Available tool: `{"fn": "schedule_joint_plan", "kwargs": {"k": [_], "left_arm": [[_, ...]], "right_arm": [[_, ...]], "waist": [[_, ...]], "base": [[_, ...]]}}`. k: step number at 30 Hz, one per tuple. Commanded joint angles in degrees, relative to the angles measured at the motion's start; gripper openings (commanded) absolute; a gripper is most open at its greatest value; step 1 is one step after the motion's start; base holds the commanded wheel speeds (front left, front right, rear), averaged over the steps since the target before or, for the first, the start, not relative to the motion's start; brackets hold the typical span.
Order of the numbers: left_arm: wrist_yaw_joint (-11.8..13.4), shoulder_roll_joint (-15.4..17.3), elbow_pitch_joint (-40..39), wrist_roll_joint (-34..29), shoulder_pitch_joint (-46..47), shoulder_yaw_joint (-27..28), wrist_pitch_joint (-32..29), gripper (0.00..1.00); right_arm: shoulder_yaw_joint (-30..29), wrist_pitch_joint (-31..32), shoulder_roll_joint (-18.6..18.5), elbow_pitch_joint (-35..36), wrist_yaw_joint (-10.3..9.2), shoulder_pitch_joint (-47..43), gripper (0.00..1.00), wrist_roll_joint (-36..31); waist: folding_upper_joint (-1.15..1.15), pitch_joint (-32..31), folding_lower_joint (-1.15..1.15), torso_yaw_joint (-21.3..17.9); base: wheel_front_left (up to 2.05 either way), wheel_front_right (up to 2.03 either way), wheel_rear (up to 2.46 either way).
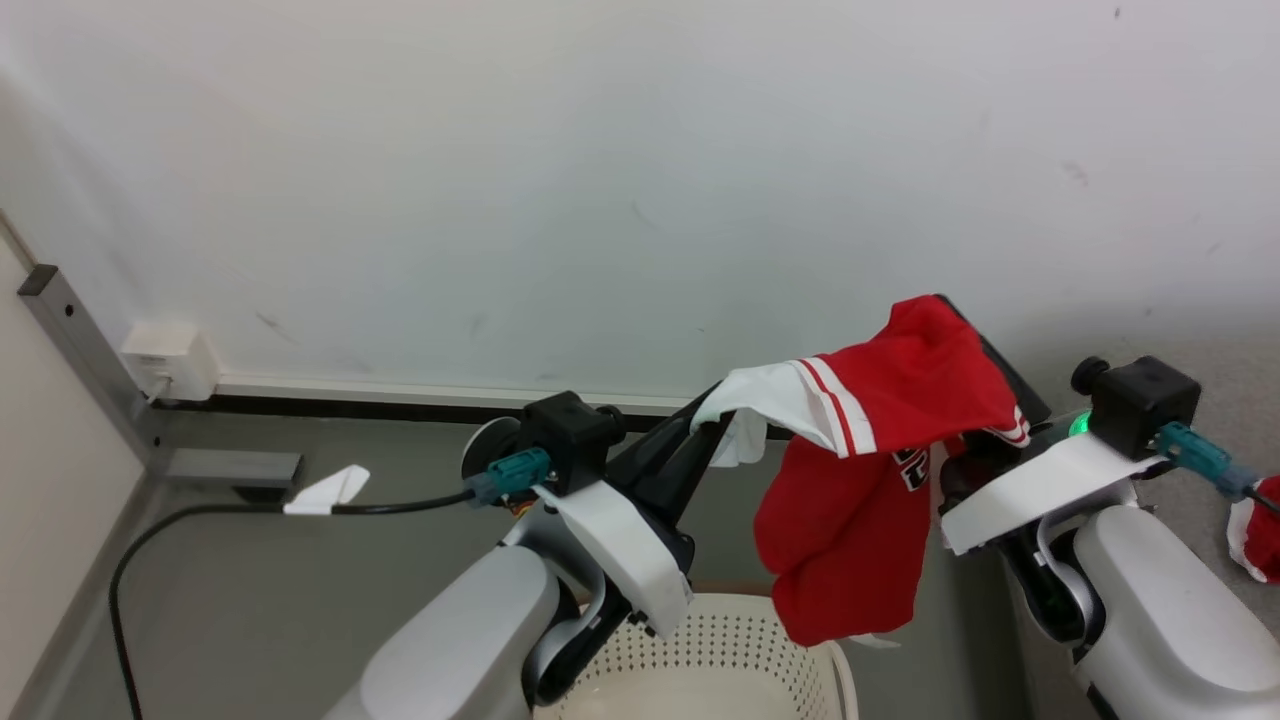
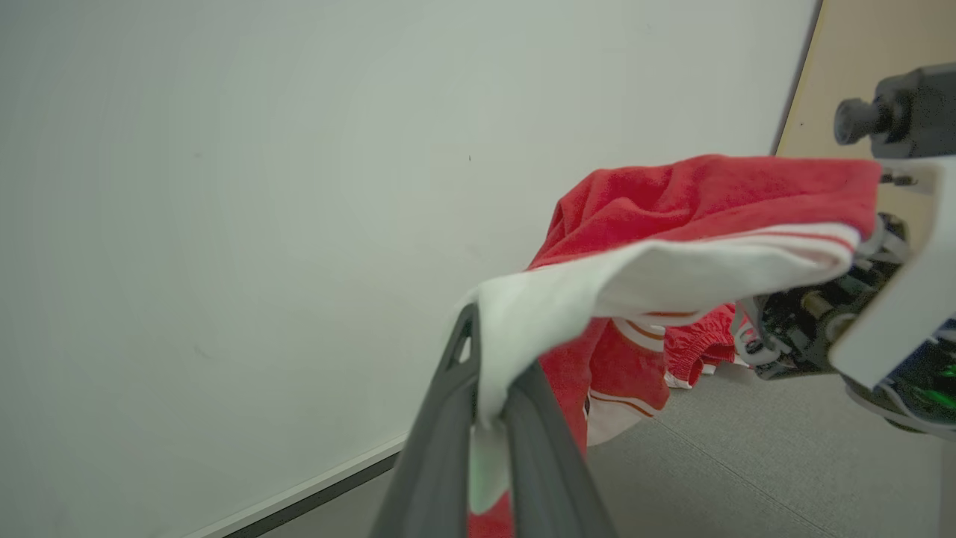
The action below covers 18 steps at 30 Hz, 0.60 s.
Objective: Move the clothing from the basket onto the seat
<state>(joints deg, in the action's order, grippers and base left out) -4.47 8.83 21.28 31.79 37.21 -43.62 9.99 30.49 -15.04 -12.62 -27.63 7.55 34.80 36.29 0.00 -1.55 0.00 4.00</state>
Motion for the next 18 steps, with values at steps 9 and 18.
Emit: {"fn": "schedule_joint_plan", "kwargs": {"k": [9, 18], "left_arm": [[-0.39, 0.68, 0.29, -0.11, -3.25, -1.72, 1.86, 1.00], [0.13, 1.66, 1.14, -1.64, -4.13, -2.80, 3.43, 1.00]], "right_arm": [[-8.52, -0.19, -1.85, 6.45, -0.13, -1.82, 0.00, -2.48], [-12.28, -0.19, -6.73, 9.94, -0.13, -2.40, 0.00, -3.83]], "waist": [[0.00, 0.44, 0.00, -5.56], [0.00, 1.67, 0.00, -13.48]], "base": [[0.00, 0.00, 0.00], [0.00, 0.00, 0.00]]}}
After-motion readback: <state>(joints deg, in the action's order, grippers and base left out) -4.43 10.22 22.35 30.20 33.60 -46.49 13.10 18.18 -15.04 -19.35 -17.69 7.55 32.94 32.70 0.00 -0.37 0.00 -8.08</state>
